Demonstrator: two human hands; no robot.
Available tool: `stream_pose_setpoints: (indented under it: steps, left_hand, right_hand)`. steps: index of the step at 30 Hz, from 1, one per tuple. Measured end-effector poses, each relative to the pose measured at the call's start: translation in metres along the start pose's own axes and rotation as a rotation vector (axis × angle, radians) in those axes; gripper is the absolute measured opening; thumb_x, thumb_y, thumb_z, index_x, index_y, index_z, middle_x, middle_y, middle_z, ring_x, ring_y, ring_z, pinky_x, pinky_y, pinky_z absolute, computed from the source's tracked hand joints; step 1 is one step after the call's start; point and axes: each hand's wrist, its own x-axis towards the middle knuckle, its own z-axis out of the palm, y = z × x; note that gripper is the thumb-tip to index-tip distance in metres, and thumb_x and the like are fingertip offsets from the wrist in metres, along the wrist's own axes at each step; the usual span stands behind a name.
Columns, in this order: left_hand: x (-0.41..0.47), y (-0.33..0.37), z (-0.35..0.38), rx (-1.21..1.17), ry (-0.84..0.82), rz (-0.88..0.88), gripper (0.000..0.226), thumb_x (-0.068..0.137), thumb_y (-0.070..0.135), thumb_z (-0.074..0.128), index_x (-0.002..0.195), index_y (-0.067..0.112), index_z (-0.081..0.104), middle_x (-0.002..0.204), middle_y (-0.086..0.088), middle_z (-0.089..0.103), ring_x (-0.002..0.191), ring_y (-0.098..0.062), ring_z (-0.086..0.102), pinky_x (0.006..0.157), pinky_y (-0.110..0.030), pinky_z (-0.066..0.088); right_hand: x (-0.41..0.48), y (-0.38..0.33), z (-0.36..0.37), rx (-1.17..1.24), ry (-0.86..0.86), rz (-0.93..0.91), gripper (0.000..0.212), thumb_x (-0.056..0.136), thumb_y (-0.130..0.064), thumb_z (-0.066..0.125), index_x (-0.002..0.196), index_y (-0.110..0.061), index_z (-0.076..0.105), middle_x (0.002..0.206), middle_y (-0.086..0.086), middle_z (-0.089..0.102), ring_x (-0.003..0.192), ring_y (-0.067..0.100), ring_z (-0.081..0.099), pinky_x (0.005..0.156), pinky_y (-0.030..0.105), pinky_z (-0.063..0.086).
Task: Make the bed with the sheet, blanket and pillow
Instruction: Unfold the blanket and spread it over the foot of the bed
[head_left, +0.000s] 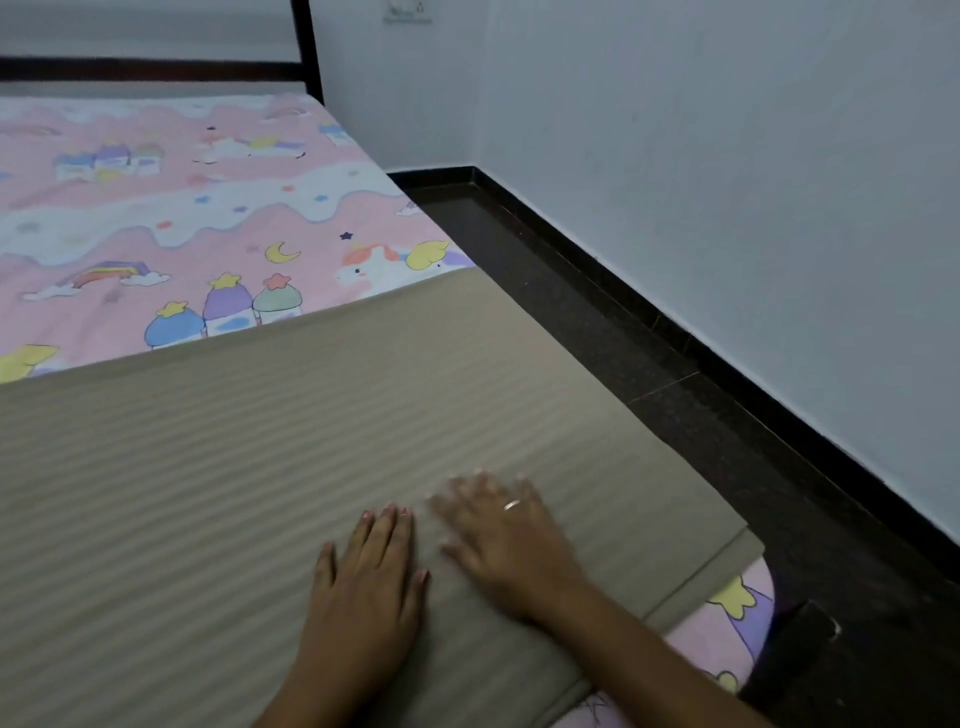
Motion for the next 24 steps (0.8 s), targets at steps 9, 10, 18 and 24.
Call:
stream_pose_setpoints:
  steps: [9,10,18,24]
  left_hand:
    - [0.050,0.037,-0.009,-0.114,-0.054,0.081,0.096,0.061,0.064,-0.019,0.151,0.032,-0.006,0.159,0.009,-0.008,0.146,-0.013,-0.010,0.117,-0.043,0.000]
    - [0.053,0.037,-0.010,-0.120,-0.069,0.092,0.096,0.061,0.065,-0.018,0.151,0.032,-0.006,0.159,0.008,-0.008,0.146,-0.013,-0.010,0.117,-0.043,-0.001]
    - [0.066,-0.013,-0.038,-0.212,0.050,-0.174,0.057,0.099,0.033,0.025,0.151,0.021,0.006,0.160,0.004,0.000,0.147,-0.013,-0.001,0.117,-0.040,0.008]
    - [0.048,-0.079,-0.039,-0.195,0.031,-0.412,0.061,0.098,0.028,0.036,0.152,0.021,0.008,0.160,0.004,0.002,0.147,-0.015,0.001,0.117,-0.043,0.011]
  right_hand:
    - [-0.021,0.195,-0.046,0.313,-0.197,0.944,0.067,0.096,-0.062,0.014,0.142,-0.023,0.043,0.147,0.011,0.042,0.132,0.030,0.042,0.109,0.046,0.032]
    - [-0.015,0.193,-0.050,0.220,-0.190,0.969,0.067,0.097,-0.059,0.015,0.137,-0.018,0.049,0.143,0.013,0.046,0.130,0.030,0.044,0.109,0.046,0.031]
    - [0.080,-0.025,-0.019,0.154,0.116,-0.082,0.069,0.086,-0.049,0.011,0.142,-0.022,0.041,0.152,0.005,0.035,0.140,0.024,0.030,0.113,0.046,0.020]
    - [0.115,-0.088,0.012,0.140,0.000,-0.333,0.056,0.096,-0.046,0.022,0.148,-0.027,0.031,0.156,-0.003,0.025,0.144,0.020,0.022,0.116,0.046,0.009]
